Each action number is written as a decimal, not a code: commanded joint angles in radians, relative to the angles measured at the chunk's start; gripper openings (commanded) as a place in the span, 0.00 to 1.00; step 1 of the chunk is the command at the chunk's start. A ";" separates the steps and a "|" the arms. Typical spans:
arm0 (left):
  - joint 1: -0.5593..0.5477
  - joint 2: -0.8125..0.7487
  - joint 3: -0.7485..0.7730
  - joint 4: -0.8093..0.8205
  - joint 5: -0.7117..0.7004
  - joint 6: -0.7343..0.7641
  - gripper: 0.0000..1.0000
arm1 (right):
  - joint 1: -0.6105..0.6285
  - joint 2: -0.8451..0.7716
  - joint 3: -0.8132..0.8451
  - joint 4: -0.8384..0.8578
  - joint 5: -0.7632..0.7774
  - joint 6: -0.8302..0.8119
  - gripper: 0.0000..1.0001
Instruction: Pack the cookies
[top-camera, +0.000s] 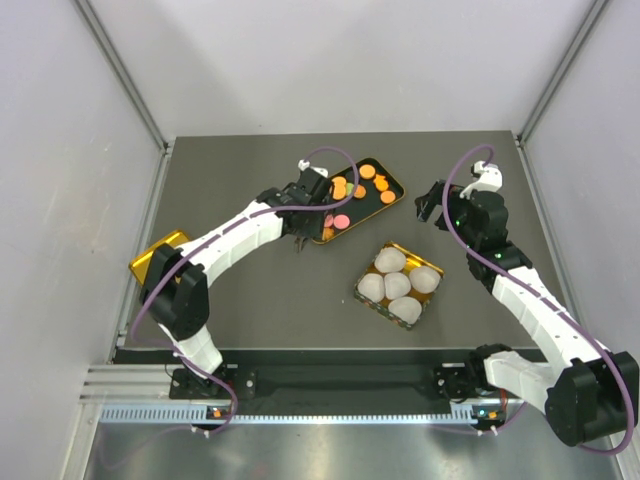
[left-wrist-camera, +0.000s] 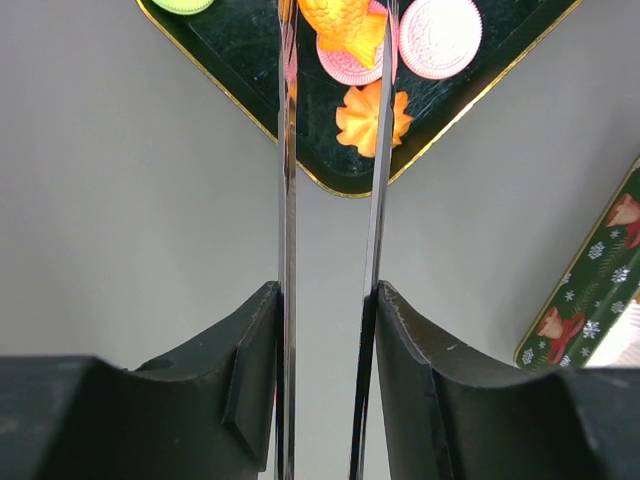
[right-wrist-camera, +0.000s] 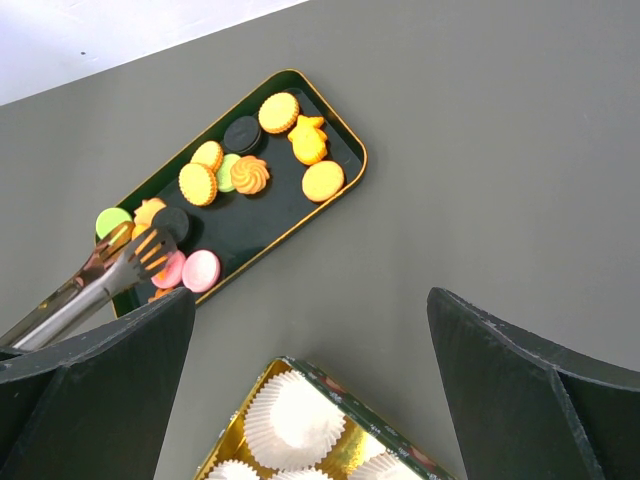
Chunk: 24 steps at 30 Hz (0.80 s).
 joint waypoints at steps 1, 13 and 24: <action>-0.007 -0.078 0.052 -0.001 -0.020 0.010 0.41 | 0.002 -0.002 0.044 0.024 -0.004 -0.014 1.00; -0.045 -0.108 0.097 -0.043 0.016 0.007 0.40 | 0.002 -0.002 0.044 0.022 -0.004 -0.014 1.00; -0.254 -0.145 0.123 -0.082 0.043 -0.036 0.40 | 0.003 -0.002 0.046 0.022 -0.004 -0.015 1.00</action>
